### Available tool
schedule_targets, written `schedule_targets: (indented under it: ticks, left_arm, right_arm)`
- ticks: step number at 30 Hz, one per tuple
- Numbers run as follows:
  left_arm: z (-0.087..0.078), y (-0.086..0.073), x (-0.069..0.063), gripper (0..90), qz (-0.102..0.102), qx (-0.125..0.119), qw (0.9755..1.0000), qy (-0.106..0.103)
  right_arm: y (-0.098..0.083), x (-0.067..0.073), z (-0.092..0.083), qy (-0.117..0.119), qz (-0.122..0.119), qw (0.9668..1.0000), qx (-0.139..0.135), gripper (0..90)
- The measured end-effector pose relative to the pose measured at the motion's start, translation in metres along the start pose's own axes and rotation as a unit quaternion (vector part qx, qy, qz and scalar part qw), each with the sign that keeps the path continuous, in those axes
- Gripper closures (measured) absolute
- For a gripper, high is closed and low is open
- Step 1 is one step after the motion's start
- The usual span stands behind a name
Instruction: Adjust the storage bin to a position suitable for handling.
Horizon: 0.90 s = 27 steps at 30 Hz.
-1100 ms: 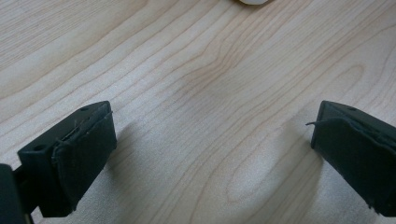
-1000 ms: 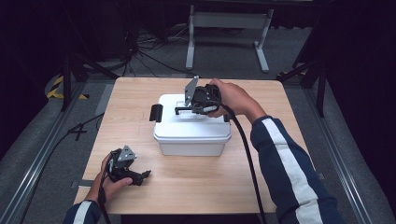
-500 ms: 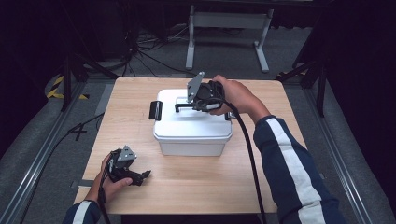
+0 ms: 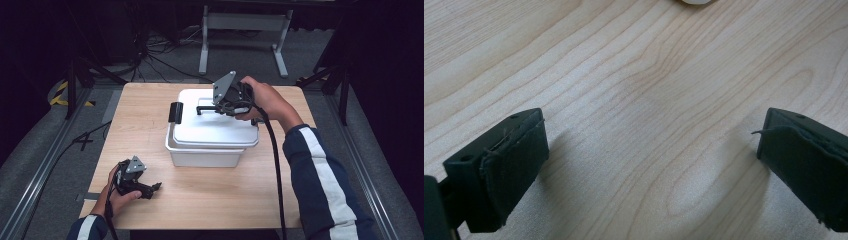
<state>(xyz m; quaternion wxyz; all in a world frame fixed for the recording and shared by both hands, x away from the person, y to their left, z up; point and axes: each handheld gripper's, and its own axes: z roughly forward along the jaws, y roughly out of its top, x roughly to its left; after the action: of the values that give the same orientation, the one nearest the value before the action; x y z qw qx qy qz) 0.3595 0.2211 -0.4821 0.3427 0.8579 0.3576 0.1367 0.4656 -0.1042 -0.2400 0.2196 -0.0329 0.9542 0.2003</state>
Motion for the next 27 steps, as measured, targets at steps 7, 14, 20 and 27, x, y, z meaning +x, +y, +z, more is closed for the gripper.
schedule_targets:
  ticks: [7,14,20,27]
  left_arm:
    - [0.000,0.000,0.000,0.6,-0.002,0.000,1.0000,-0.001]
    - [0.000,0.000,0.000,0.5,-0.002,0.000,1.0000,-0.001]
    - [0.000,0.000,0.000,0.6,-0.002,0.000,1.0000,-0.001]
    - [0.000,0.000,0.001,0.5,0.005,0.002,1.0000,-0.003]
  right_arm:
    - [-0.008,0.002,-0.008,-0.001,-0.003,0.9999,-0.012,83.6]
    - [-0.020,0.002,-0.017,-0.008,0.004,0.9998,-0.016,83.6]
    - [-0.032,0.006,-0.026,-0.017,0.008,0.9998,-0.011,83.5]
    - [-0.054,0.007,-0.035,-0.027,0.027,0.9992,-0.013,83.4]
